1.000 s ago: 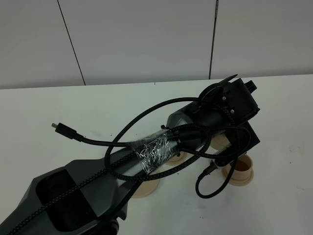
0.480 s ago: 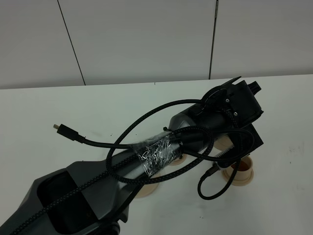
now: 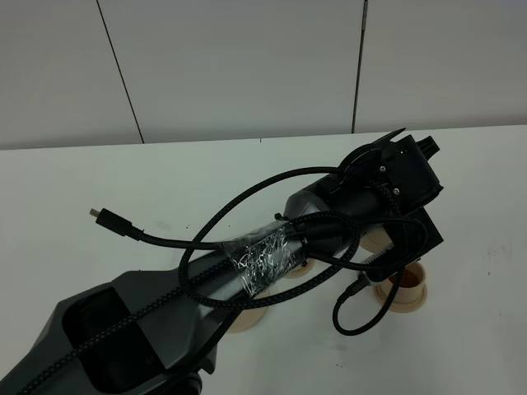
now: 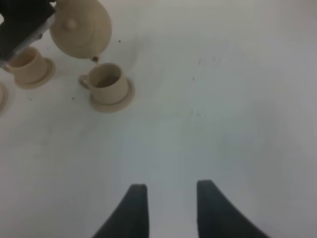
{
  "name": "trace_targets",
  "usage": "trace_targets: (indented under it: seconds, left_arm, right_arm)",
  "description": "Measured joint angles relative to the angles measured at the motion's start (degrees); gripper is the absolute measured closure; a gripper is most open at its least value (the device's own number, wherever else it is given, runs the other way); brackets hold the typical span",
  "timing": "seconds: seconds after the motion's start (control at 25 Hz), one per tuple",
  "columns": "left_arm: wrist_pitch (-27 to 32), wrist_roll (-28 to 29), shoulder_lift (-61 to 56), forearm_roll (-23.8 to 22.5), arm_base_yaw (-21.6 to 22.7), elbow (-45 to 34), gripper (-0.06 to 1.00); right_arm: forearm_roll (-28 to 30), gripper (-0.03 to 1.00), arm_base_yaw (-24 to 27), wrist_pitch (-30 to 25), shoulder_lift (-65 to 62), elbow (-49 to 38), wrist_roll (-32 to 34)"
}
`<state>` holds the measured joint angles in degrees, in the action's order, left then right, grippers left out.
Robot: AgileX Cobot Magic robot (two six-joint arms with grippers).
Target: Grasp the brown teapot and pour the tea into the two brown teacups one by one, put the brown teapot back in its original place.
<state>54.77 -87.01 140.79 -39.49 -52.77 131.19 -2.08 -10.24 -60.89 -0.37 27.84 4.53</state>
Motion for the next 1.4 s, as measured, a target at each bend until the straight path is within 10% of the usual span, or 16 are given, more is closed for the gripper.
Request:
trace_targets:
  seconds: [1.4]
  left_arm:
    - [0.0, 0.0, 0.0, 0.0, 0.0, 0.0, 0.78]
  right_arm:
    - [0.0, 0.73, 0.0, 0.0, 0.0, 0.0, 0.0]
